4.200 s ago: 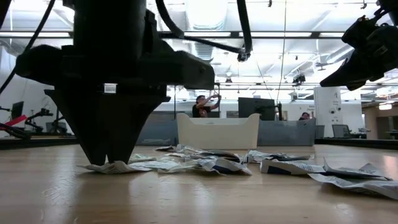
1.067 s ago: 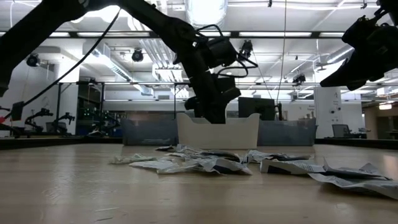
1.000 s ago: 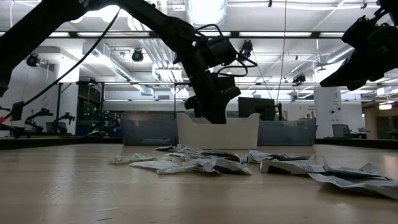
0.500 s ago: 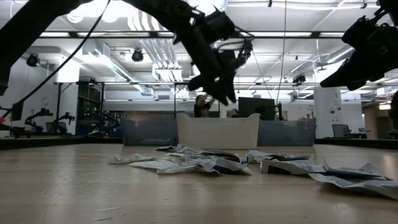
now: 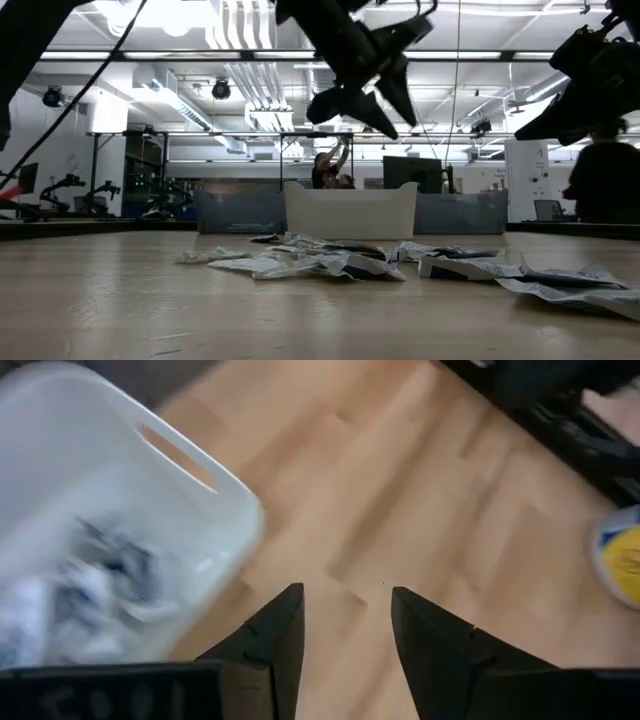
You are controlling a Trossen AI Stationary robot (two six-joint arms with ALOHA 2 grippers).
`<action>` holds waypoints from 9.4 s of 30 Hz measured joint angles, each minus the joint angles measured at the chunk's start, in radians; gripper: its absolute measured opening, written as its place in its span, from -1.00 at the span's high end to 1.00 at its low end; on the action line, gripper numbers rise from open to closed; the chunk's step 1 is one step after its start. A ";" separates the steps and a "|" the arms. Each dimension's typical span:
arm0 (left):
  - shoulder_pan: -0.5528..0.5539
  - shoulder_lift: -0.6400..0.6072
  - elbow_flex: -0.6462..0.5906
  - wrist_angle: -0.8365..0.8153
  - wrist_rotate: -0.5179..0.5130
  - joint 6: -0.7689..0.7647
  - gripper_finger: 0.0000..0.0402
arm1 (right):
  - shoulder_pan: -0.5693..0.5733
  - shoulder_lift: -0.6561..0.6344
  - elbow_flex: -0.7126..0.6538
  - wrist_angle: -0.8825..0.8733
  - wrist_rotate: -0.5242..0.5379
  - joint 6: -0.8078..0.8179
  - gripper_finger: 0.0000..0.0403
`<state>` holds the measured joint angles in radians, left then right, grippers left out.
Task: Pick & Place First Aid Supplies
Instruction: Put the blue alcohol pad into the white bin
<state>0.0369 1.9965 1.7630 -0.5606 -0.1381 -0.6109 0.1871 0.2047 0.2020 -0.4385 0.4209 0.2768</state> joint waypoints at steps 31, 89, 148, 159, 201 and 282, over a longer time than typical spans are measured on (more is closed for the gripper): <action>-0.421 0.008 -0.059 -0.181 -0.529 -0.341 0.34 | 0.001 0.089 0.000 0.354 -0.293 0.037 0.91; -0.519 -1.441 -1.497 0.500 -0.357 -0.036 0.53 | 0.103 1.392 1.095 -0.396 -0.459 0.359 0.88; -0.519 -1.569 -1.720 0.874 0.007 0.192 0.53 | 0.172 1.799 1.096 -0.449 -0.320 0.610 0.48; -0.519 -1.569 -1.720 0.864 0.007 0.196 0.53 | 0.158 1.790 1.093 -0.477 -0.417 0.520 0.95; -0.519 -1.569 -1.720 0.855 0.007 0.192 0.53 | -0.088 1.537 1.210 0.042 0.166 0.057 0.96; -0.519 -1.570 -1.721 0.826 0.203 0.258 0.53 | 0.104 1.607 1.070 -0.429 -0.551 0.528 0.18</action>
<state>-0.4820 0.4269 0.0422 0.2658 0.0647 -0.3531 0.2909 1.8113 1.2722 -0.8676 -0.1305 0.8051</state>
